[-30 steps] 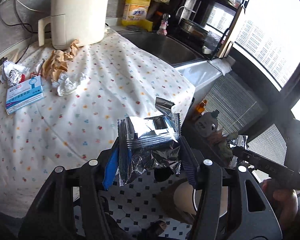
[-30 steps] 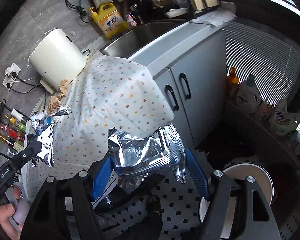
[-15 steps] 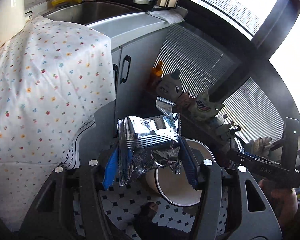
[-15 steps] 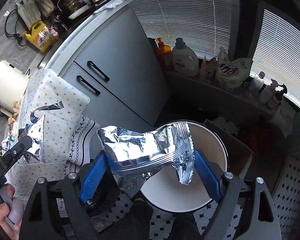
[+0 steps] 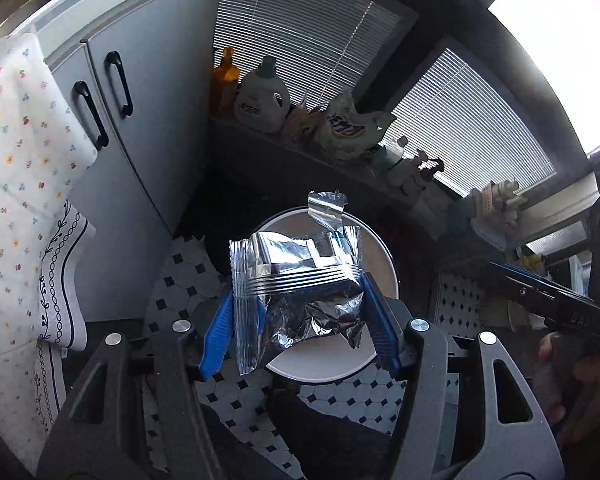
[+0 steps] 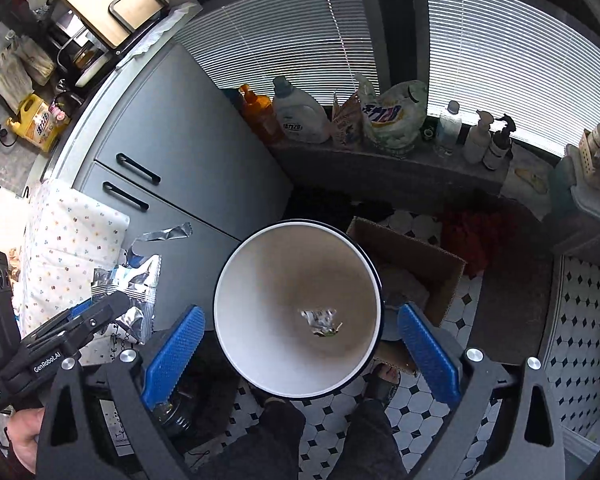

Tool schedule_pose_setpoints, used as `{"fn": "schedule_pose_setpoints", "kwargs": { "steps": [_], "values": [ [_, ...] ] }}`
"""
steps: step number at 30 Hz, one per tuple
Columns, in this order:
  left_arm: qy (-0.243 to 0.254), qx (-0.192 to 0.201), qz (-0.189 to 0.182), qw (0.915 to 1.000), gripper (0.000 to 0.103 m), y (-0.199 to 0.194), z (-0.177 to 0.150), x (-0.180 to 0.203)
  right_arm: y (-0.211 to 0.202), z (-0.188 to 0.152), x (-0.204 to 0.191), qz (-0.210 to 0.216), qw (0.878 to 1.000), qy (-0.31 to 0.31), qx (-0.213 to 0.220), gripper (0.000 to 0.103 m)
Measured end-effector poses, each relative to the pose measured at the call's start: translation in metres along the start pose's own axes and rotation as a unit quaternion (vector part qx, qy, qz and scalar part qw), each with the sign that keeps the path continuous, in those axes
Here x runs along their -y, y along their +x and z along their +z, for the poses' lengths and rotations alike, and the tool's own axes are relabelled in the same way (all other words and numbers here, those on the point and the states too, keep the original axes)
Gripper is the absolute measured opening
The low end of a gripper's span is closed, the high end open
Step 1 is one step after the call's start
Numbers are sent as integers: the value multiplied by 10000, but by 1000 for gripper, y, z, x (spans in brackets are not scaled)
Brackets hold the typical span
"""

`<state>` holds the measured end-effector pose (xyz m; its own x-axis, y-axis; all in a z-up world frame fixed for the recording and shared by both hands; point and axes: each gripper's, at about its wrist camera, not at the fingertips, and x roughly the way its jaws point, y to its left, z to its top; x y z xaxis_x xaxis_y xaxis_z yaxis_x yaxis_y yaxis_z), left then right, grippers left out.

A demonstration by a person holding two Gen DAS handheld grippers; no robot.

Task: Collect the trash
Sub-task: 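Hold the foil bag over the white bin and open to drop it, then move both grippers back to the counter toward the foil ball and tissue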

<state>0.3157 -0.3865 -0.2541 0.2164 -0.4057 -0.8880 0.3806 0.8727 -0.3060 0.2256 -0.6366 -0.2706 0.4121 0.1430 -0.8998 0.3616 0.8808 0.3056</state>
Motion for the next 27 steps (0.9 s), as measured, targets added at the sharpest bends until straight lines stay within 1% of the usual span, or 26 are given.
{"fn": "schedule_pose_setpoints", "kwargs": {
  "steps": [3, 4, 5, 7, 8, 10, 13, 16, 20, 23, 27],
  "values": [
    [187, -208, -265, 9993, 71, 11, 4, 18, -9, 2, 10, -103, 9999, 14, 73, 95],
    [233, -243, -317, 9989, 78, 11, 6, 23, -13, 3, 13, -133, 9999, 7, 101, 95],
    [290, -250, -319, 9988, 83, 10, 7, 26, -16, 4, 15, -164, 9998, -4, 130, 95],
    [380, -202, -298, 9986, 86, 5, 10, 31, -22, 7, 17, -190, 9996, -19, 198, 95],
    [386, -167, -298, 9987, 89, 1, 12, 30, -25, 8, 17, -195, 9995, -29, 228, 95],
    [354, -65, -234, 9991, 93, -10, 14, 24, -27, 12, 14, -190, 9994, -50, 275, 95],
    [259, 118, -67, 9996, 95, -31, 18, 7, -28, 18, 0, -109, 9993, -105, 337, 95],
    [129, 328, 52, 9994, 95, -57, 19, -16, -27, 25, -24, 8, 9990, -198, 392, 95],
    [-86, 717, 260, 9971, 97, -97, 16, -50, -29, 33, -70, 225, 9972, -486, 515, 95],
    [-291, 1009, 439, 9935, 97, -128, 12, -78, -30, 38, -111, 394, 9948, -764, 541, 95],
    [-581, 1367, 693, 9865, 97, -167, 8, -117, -29, 40, -166, 598, 9905, -1114, 534, 95]
  ]
}}
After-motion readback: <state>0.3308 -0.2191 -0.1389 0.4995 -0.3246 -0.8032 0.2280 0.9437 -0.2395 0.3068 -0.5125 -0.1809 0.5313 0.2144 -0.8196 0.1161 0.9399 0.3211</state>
